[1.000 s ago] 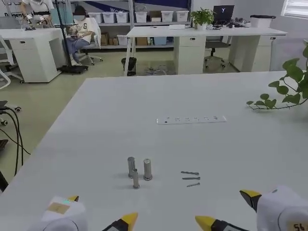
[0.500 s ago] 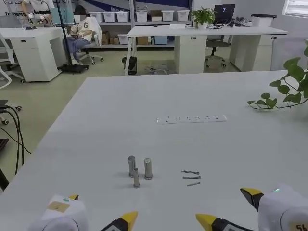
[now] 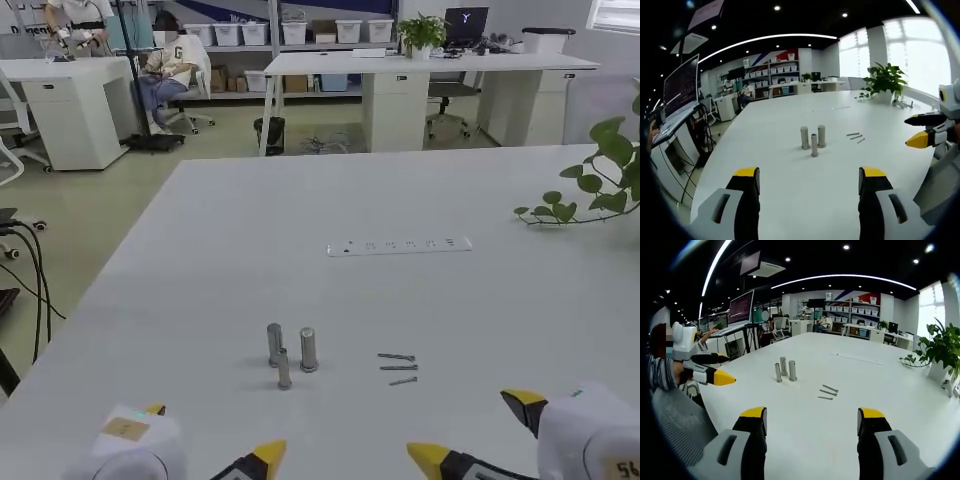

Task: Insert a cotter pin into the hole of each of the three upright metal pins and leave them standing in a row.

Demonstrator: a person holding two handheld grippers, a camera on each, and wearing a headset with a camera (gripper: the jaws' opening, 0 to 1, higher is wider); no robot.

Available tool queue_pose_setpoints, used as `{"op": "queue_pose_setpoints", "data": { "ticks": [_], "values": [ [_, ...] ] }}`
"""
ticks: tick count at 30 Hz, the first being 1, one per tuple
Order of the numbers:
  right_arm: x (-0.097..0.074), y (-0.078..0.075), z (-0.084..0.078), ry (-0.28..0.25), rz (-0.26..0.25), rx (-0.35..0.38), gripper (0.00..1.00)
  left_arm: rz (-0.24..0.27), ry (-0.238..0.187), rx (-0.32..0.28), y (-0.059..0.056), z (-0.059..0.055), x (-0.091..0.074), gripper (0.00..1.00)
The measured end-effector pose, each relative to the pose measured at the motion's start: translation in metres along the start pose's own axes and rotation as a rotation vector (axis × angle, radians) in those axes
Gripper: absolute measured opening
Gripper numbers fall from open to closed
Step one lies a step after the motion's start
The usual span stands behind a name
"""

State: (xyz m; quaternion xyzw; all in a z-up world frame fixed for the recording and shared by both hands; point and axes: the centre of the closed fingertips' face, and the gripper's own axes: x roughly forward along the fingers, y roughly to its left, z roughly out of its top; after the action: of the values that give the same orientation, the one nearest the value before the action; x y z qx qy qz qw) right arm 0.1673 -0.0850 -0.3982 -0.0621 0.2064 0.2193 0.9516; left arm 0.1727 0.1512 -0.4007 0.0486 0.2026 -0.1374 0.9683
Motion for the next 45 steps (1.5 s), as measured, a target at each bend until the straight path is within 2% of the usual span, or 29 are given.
{"op": "queue_pose_setpoints", "data": {
  "ticks": [16, 25, 31, 34, 40, 45],
  "values": [
    [0.0, 0.0, 0.002, -0.007, 0.007, -0.006, 0.7, 0.0, -0.001, -0.012, 0.0, 0.0, 0.001, 0.78],
    [0.0, 0.001, 0.003, -0.018, 0.013, -0.002, 0.69, -0.017, 0.006, -0.009, -0.004, -0.001, 0.002, 0.75],
    [-0.001, 0.003, 0.005, -0.027, 0.019, 0.002, 0.68, -0.04, -0.003, -0.017, -0.006, 0.003, 0.004, 0.67],
    [0.0, 0.004, 0.007, -0.028, 0.021, -0.008, 0.67, -0.059, -0.008, -0.013, -0.007, 0.008, 0.009, 0.64],
    [-0.002, 0.005, 0.006, -0.009, 0.022, -0.011, 0.66, -0.105, -0.013, 0.045, -0.008, 0.018, 0.022, 0.57],
    [-0.003, 0.008, 0.016, -0.001, 0.031, 0.006, 0.65, -0.149, -0.007, 0.073, -0.007, 0.022, 0.038, 0.53]
  ]
}}
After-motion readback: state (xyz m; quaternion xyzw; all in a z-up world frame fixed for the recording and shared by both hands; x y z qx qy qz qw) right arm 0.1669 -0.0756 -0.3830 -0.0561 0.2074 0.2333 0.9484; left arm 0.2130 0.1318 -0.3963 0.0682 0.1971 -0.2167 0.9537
